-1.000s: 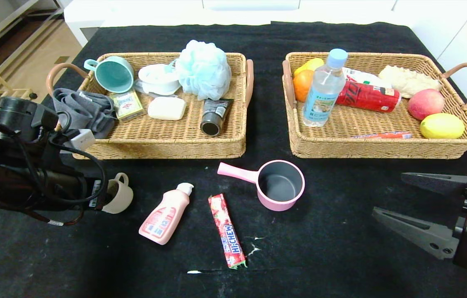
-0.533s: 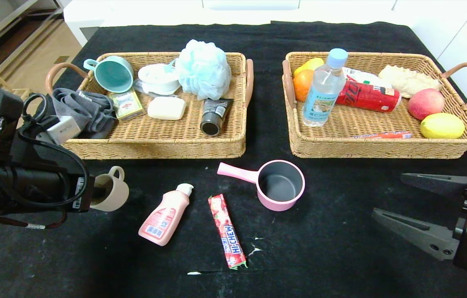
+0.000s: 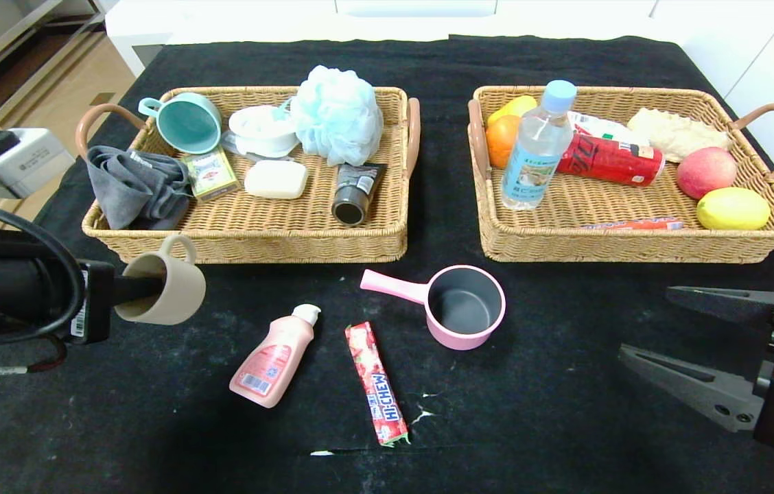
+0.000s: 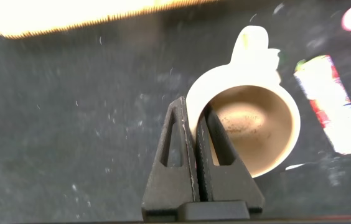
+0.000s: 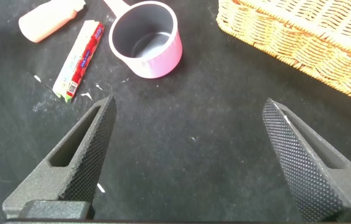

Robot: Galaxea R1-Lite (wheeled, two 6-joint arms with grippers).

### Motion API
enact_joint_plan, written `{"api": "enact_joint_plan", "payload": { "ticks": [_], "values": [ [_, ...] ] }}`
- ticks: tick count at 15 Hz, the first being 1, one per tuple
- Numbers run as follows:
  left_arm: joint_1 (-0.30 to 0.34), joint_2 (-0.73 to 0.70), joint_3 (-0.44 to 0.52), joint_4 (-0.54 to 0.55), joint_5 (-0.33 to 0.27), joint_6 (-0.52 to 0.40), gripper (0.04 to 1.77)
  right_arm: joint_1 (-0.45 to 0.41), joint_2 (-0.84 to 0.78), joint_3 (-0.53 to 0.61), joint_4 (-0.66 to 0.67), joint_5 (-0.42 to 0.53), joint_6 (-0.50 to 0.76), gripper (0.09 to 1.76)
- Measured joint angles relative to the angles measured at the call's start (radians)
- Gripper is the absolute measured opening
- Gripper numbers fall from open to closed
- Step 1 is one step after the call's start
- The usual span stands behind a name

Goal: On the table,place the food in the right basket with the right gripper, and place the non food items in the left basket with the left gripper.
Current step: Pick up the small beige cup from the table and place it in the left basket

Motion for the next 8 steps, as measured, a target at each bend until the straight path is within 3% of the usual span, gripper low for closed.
{"api": "enact_joint_plan", "payload": {
  "ticks": [5,8],
  "values": [
    [-0.008,0.03,-0.103,-0.006,0.001,0.0,0.14,0.0,-0.008,-0.002,0.0,0.0,0.0,1.71],
    [-0.008,0.102,-0.145,-0.111,0.004,0.001,0.14,-0.001,-0.008,-0.004,0.0,0.0,0.0,1.71]
  ]
}}
